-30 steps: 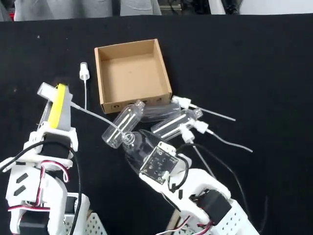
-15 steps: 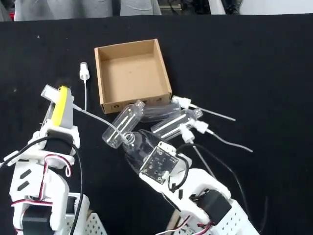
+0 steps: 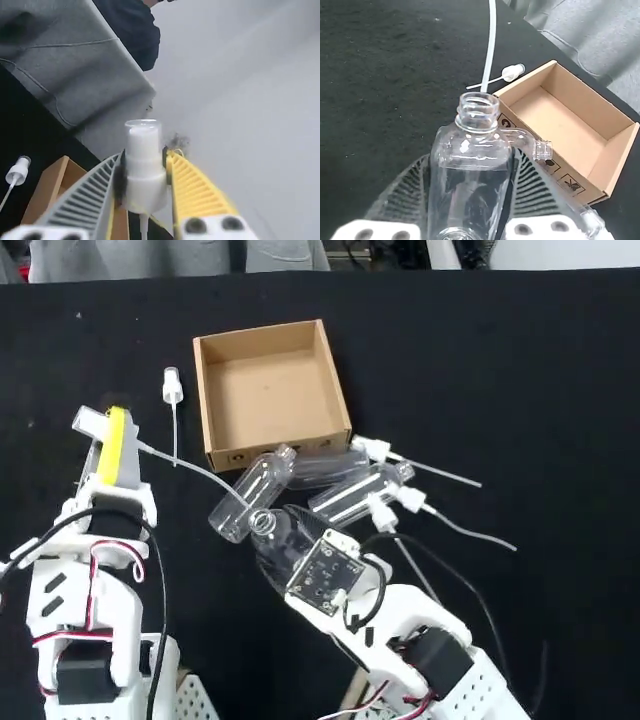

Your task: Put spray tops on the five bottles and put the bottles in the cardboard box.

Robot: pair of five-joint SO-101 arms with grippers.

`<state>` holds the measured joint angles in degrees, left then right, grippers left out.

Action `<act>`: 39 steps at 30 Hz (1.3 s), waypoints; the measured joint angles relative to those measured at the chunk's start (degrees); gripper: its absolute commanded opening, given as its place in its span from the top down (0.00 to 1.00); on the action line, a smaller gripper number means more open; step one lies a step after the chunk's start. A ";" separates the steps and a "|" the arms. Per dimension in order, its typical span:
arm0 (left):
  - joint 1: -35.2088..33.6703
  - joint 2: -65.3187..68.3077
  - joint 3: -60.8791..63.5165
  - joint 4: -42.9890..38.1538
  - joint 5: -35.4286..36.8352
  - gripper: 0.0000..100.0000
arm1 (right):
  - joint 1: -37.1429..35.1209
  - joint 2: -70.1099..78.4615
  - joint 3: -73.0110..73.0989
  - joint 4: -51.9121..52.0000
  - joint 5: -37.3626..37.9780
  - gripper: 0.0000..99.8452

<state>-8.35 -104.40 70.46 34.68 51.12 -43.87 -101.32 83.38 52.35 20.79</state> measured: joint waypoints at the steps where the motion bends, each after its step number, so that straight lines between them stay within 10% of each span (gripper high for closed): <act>1: -0.09 0.00 0.00 0.00 0.00 0.97 | 0.00 0.00 0.00 0.00 0.00 0.99; 39: 2.73 0.18 -2.37 5.71 0.00 0.97 | -0.26 0.00 1.23 0.00 0.00 0.99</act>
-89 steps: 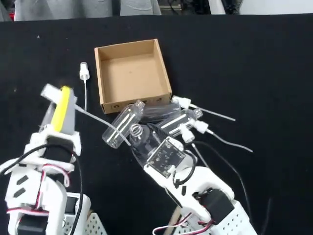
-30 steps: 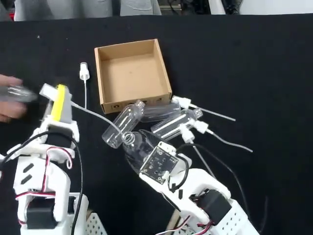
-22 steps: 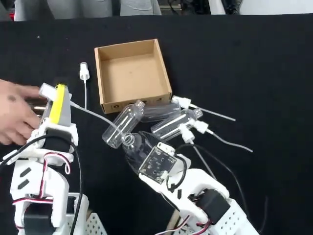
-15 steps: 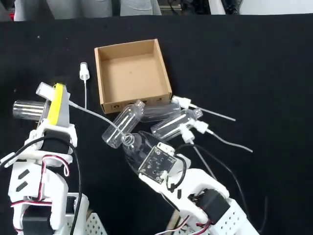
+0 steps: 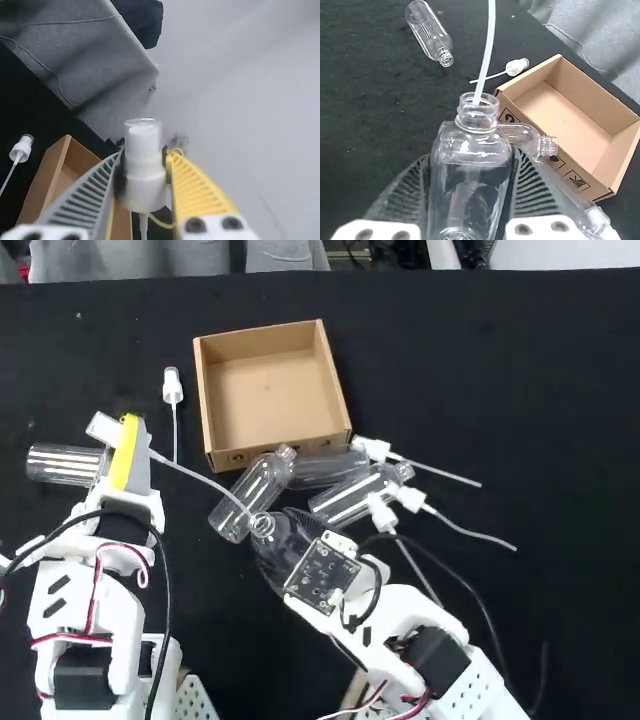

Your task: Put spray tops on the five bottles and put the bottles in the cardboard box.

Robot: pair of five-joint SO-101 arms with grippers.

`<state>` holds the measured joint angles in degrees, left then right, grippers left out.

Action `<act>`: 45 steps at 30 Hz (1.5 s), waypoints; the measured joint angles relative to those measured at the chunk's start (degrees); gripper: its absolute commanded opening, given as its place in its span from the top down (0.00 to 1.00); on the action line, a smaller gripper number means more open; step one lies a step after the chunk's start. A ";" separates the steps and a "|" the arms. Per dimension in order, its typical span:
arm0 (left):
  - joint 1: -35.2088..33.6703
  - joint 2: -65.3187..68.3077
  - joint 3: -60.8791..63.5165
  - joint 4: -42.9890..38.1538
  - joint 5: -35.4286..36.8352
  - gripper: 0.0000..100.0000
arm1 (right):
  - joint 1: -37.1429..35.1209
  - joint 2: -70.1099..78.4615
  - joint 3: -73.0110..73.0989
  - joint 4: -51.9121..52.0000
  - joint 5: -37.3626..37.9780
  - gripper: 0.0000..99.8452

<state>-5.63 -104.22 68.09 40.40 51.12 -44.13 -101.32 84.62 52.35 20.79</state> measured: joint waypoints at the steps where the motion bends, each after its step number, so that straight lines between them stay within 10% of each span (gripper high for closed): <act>1: 0.00 -0.26 0.00 0.00 0.00 0.97 | 0.00 0.00 0.00 0.00 0.00 0.99; 45: 14.15 -0.53 4.22 0.88 -5.89 0.97 | 0.00 -0.26 0.00 0.00 -2.29 0.99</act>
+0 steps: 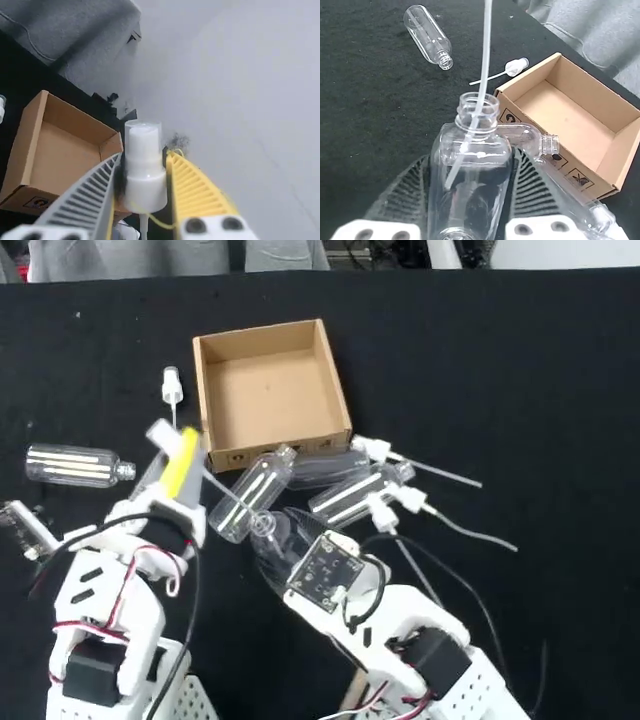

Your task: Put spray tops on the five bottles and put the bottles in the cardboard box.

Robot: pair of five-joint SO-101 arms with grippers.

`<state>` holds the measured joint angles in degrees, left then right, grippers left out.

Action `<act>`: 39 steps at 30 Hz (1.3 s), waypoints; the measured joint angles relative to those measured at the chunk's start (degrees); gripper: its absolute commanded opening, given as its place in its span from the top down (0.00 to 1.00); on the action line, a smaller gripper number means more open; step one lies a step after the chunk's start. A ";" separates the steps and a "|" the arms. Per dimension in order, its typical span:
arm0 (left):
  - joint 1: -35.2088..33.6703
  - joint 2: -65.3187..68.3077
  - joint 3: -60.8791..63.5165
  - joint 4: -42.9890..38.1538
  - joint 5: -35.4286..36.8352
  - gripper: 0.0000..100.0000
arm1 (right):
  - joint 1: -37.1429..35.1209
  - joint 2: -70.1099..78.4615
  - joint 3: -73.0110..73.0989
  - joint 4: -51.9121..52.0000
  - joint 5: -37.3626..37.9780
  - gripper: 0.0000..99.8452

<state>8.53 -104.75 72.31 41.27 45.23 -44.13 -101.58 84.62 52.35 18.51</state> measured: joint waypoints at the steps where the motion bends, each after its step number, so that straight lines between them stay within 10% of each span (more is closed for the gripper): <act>1: 1.49 0.18 0.53 0.00 -0.88 0.97 | 0.00 0.00 0.00 0.00 0.00 0.99; 39: 18.29 0.62 1.67 4.40 -6.59 0.88 | 1.41 -0.88 0.00 -2.20 -3.60 0.99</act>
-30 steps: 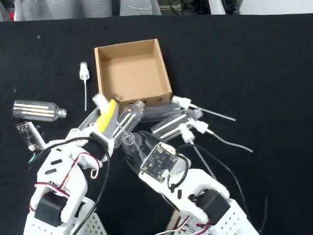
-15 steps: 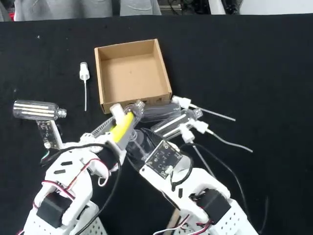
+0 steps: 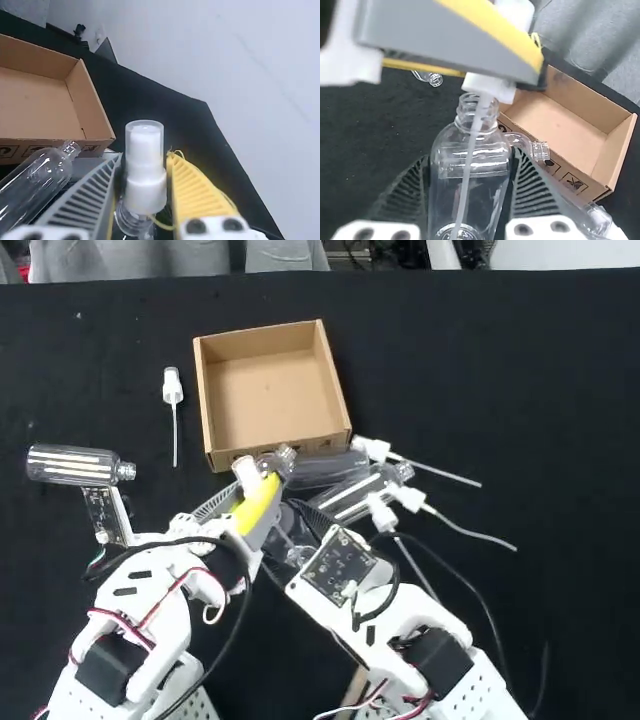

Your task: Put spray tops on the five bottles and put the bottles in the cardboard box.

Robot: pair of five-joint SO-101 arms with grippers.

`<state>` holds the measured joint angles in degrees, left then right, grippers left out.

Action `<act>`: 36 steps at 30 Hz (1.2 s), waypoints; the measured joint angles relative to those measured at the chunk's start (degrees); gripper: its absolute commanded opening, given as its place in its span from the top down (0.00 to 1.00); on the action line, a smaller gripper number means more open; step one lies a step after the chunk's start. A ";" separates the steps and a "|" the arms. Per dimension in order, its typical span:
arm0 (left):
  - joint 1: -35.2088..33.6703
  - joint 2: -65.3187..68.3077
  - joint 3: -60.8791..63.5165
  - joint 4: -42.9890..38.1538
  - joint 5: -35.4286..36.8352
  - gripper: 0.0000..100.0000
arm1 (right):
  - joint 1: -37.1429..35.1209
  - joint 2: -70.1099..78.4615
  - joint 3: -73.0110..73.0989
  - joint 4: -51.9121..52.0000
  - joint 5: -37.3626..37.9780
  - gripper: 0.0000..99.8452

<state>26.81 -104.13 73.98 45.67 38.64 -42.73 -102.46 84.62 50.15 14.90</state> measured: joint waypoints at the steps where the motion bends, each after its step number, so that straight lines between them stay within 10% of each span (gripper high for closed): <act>1: 0.00 0.00 0.00 0.00 0.00 0.83 | 0.00 0.00 0.00 0.00 0.00 0.99; 5: 0.18 -0.44 -0.18 3.69 0.09 0.70 | 0.35 0.79 0.00 0.00 0.00 0.99; 19: 0.26 -0.53 -4.92 9.05 1.14 0.70 | 0.35 0.79 2.11 -1.93 0.00 0.99; 36: -17.14 -0.53 -5.63 8.09 6.24 0.70 | 0.18 0.79 2.11 -2.11 0.00 0.99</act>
<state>9.67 -104.66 68.35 53.76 44.88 -42.55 -101.67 86.73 48.04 14.90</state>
